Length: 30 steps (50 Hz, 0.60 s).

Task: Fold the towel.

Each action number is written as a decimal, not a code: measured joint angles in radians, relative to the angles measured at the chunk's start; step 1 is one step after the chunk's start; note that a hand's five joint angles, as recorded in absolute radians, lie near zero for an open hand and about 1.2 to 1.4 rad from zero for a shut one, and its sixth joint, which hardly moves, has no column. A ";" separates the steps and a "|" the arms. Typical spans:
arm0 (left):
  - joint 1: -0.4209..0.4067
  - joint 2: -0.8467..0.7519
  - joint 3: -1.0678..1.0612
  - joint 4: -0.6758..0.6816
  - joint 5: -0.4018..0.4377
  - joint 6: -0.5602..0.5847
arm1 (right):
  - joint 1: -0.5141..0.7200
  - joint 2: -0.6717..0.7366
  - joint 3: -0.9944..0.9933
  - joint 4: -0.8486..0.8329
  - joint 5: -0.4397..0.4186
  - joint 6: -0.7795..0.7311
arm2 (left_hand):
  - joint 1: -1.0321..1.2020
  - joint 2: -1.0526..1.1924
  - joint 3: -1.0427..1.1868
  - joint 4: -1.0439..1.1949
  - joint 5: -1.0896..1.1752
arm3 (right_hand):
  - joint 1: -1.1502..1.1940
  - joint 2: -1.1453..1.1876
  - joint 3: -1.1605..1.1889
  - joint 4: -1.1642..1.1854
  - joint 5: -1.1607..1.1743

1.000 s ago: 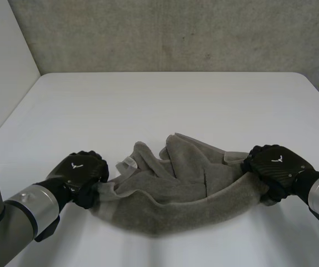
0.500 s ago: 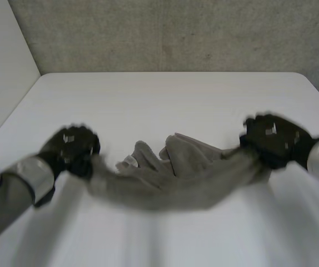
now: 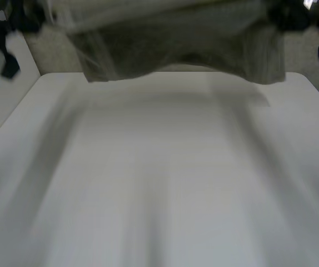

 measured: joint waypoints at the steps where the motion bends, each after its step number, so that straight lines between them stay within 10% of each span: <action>1: 0.013 0.000 -0.060 0.007 0.024 0.000 | -0.008 -0.007 0.057 -0.004 -0.017 -0.023 | 0.000 0.000 0.000 0.000 0.000 | 0.000 0.000 0.000 0.000 0.000; 19: 0.049 -0.159 -0.465 0.100 0.171 0.148 | -0.027 0.108 0.564 0.040 -0.054 -0.374 | 0.000 0.002 0.000 0.000 0.000 | -0.008 -0.015 0.000 0.000 -0.017; 30: 0.101 -0.187 -0.465 -0.005 0.163 0.270 | -0.038 0.125 0.565 0.159 -0.055 -0.418 | -0.003 -0.024 0.000 0.000 -0.025 | -0.617 -0.606 0.000 0.000 -0.639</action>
